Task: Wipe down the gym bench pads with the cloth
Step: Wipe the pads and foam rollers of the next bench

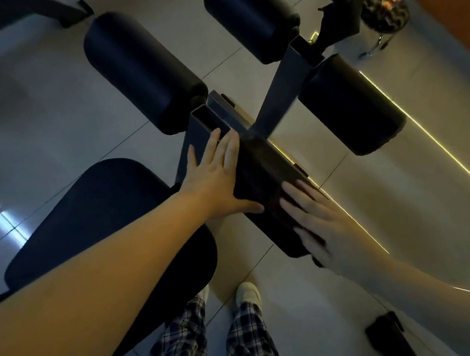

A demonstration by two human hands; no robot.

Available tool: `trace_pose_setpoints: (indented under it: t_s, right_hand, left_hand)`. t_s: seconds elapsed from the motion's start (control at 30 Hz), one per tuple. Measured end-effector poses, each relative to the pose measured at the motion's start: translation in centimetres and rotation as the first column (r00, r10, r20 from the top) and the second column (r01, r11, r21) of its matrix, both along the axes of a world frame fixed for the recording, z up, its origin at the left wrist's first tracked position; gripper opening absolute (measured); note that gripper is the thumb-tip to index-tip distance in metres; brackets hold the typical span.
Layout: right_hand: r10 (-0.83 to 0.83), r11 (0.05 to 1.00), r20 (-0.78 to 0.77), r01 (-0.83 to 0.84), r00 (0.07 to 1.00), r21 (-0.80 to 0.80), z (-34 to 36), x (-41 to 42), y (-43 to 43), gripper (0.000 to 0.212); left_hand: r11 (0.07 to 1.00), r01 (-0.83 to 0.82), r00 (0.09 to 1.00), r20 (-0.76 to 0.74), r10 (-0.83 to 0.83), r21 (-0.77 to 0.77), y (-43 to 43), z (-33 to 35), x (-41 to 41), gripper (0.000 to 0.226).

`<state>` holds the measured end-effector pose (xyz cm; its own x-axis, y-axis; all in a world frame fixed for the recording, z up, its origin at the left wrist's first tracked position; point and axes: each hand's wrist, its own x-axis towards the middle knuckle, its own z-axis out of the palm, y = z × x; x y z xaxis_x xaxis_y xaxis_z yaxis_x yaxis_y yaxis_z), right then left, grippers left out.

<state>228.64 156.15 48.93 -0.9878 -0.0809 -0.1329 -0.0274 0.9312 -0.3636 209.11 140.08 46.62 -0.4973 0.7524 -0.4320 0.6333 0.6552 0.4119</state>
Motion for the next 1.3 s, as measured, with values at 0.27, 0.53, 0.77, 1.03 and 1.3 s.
trace_pose_setpoints:
  t_s: [0.27, 0.53, 0.77, 1.03, 1.3]
  right_hand:
    - [-0.096, 0.992, -0.049, 0.099, 0.994, 0.077, -0.7, -1.1, -1.6, 0.048]
    - [-0.194, 0.981, -0.011, 0.194, 0.981, -0.006, -1.0, -9.0, -2.9, 0.049]
    - [-0.042, 0.995, 0.072, 0.035, 0.997, 0.095, 0.4, 2.2, 0.8, 0.051]
    - [-0.149, 0.987, -0.036, 0.15, 0.988, 0.053, -0.9, -7.4, -3.2, 0.049]
    - [-0.052, 0.982, 0.003, 0.05, 0.999, 0.181, -0.2, -4.2, -1.7, 0.048]
  left_hand:
    - [1.0, -0.017, 1.0, -0.014, 0.017, -0.018, 0.3, -0.9, 0.3, 0.145]
    - [0.995, 0.02, 0.999, -0.024, -0.023, -0.096, 0.3, -0.8, 0.0, 0.135]
    - [0.991, 0.021, 1.0, -0.014, -0.023, -0.134, 0.6, -0.5, 0.0, 0.147]
    - [0.985, 0.062, 0.996, -0.053, -0.071, -0.159, 0.0, -1.2, 0.0, 0.134]
    - [0.984, 0.071, 0.997, -0.03, -0.076, -0.162, 0.0, -1.1, -0.1, 0.139]
